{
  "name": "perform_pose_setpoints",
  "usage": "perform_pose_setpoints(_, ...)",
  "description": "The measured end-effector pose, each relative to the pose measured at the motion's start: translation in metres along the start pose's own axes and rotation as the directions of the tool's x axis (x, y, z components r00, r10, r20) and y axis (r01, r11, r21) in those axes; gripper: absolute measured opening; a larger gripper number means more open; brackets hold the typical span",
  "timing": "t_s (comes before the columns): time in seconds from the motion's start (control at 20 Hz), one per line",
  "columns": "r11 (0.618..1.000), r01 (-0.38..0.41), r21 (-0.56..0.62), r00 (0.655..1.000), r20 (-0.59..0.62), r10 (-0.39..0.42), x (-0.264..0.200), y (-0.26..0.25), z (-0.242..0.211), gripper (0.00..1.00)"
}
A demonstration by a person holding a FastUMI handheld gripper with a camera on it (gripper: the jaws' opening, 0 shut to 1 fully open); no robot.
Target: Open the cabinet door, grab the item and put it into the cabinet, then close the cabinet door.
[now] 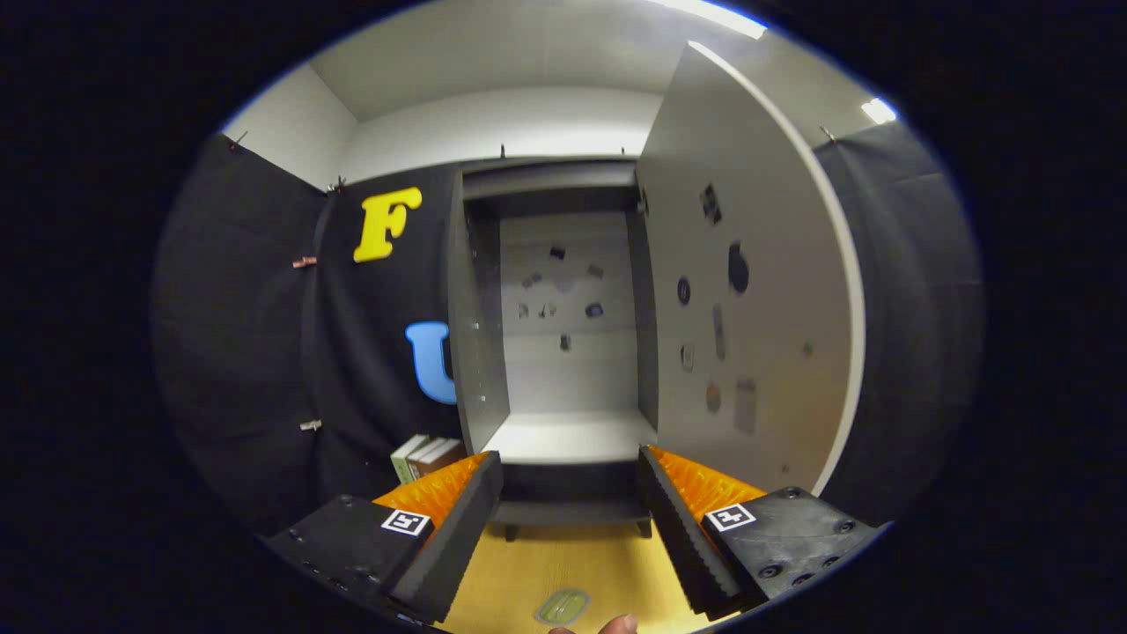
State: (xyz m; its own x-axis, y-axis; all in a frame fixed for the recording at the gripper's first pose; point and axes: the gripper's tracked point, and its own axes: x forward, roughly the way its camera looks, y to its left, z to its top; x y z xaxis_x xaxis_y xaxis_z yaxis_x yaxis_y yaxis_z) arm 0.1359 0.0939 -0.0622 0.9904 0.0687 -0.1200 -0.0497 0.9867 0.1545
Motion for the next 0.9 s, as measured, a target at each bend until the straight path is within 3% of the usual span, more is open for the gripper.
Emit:
perform_pose_setpoints(0.3, 0.996, 0.068, 0.064, 0.944, -0.326, -0.044, -0.018, 0.001, -0.102, 0.98)
perform_pose_setpoints(0.9, 0.982, 0.167, 0.093, 0.812, -0.578, -0.083, -0.012, 0.011, -0.220, 0.98)
